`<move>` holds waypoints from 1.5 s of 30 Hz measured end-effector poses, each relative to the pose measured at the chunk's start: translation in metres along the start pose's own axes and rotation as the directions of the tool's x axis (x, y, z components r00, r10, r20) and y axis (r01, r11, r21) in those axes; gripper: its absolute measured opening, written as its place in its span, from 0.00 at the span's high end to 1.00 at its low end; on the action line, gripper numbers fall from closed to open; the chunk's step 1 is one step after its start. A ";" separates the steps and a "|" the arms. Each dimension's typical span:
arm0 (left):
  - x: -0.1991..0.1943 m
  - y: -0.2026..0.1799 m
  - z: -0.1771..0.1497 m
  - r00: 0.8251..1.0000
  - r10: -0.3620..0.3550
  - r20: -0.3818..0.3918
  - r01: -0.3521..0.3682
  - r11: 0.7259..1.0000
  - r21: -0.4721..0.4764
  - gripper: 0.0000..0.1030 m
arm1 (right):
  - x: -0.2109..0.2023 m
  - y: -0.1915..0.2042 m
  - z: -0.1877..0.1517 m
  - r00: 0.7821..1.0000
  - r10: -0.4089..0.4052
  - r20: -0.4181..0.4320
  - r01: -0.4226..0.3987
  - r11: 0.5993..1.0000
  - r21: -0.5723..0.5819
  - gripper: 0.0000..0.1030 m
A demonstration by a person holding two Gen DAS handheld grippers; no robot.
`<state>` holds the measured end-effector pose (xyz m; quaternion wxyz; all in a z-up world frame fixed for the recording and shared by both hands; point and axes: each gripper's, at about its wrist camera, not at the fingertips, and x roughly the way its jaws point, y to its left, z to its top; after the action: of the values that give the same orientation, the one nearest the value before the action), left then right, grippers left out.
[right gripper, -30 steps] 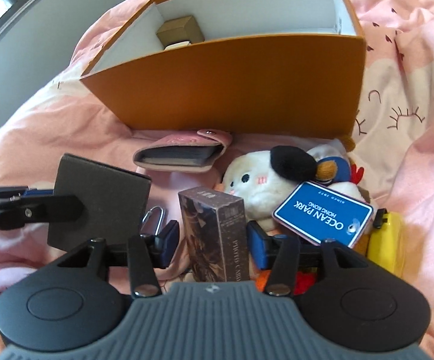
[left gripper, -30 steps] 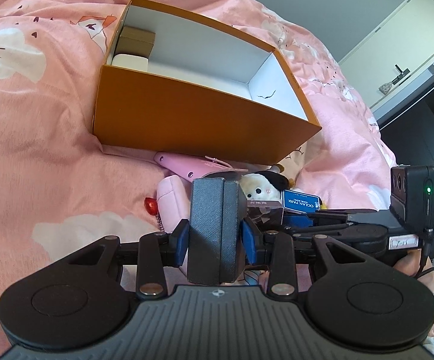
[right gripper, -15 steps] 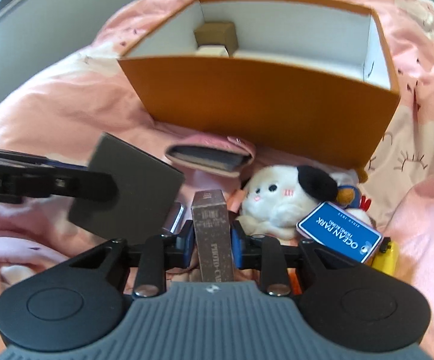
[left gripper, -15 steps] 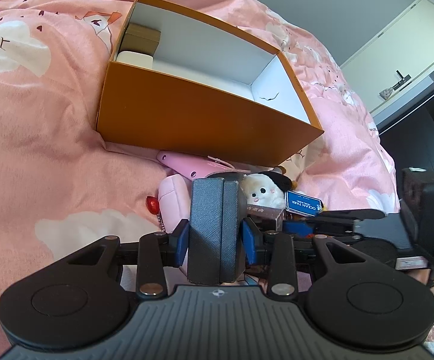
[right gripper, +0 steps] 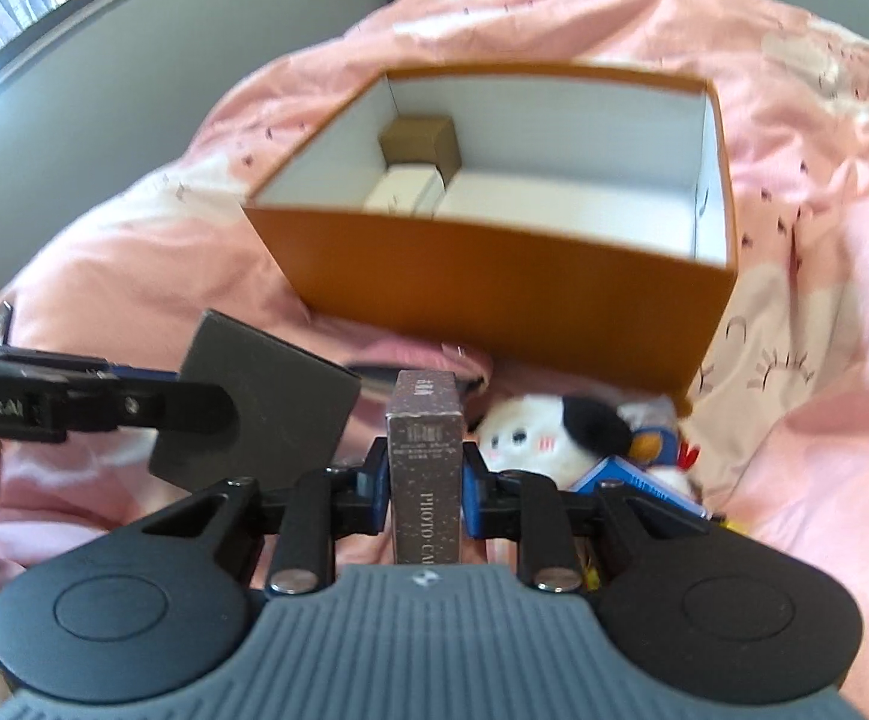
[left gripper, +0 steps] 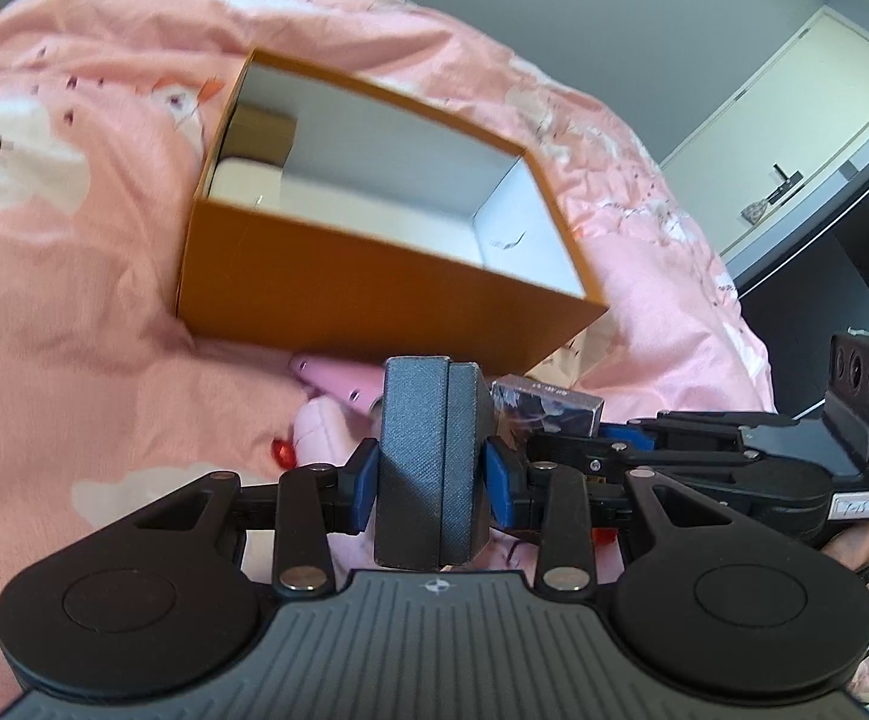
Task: Organize objects
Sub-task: 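Lift the photo card box with the right gripper while the left carries the grey case toward the orange box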
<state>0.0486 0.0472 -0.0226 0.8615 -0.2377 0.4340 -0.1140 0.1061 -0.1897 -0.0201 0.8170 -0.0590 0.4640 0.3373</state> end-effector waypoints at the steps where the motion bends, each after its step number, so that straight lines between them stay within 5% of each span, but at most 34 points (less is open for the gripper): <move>1: -0.002 -0.003 0.002 1.000 -0.003 0.010 0.003 1.000 0.004 0.60 | -0.004 0.001 0.004 1.000 0.001 0.009 -0.001 1.000 -0.008 0.76; 14: -0.013 -0.034 0.054 0.977 0.022 0.211 -0.039 0.996 0.075 0.60 | -0.051 0.004 0.065 0.977 -0.041 0.211 0.051 0.998 -0.043 0.76; 24: 0.016 -0.036 0.096 0.970 0.029 0.242 -0.056 0.993 0.103 0.60 | -0.044 -0.017 0.117 0.946 -0.099 0.309 0.096 0.995 0.026 0.76; 36: 0.088 -0.011 0.110 0.983 0.139 0.122 -0.147 0.988 0.054 0.60 | 0.034 -0.050 0.127 0.970 -0.171 0.175 0.156 0.983 0.096 0.76; 45: 0.129 0.019 0.123 0.994 0.078 -0.075 -0.079 0.997 -0.019 0.60 | 0.070 -0.072 0.128 0.984 -0.157 0.079 0.146 0.980 0.132 0.76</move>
<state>0.2242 0.0498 -0.0585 0.8460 -0.2254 0.4759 -0.0841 0.2656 -0.1576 -0.0192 0.8624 -0.0274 0.4415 0.2464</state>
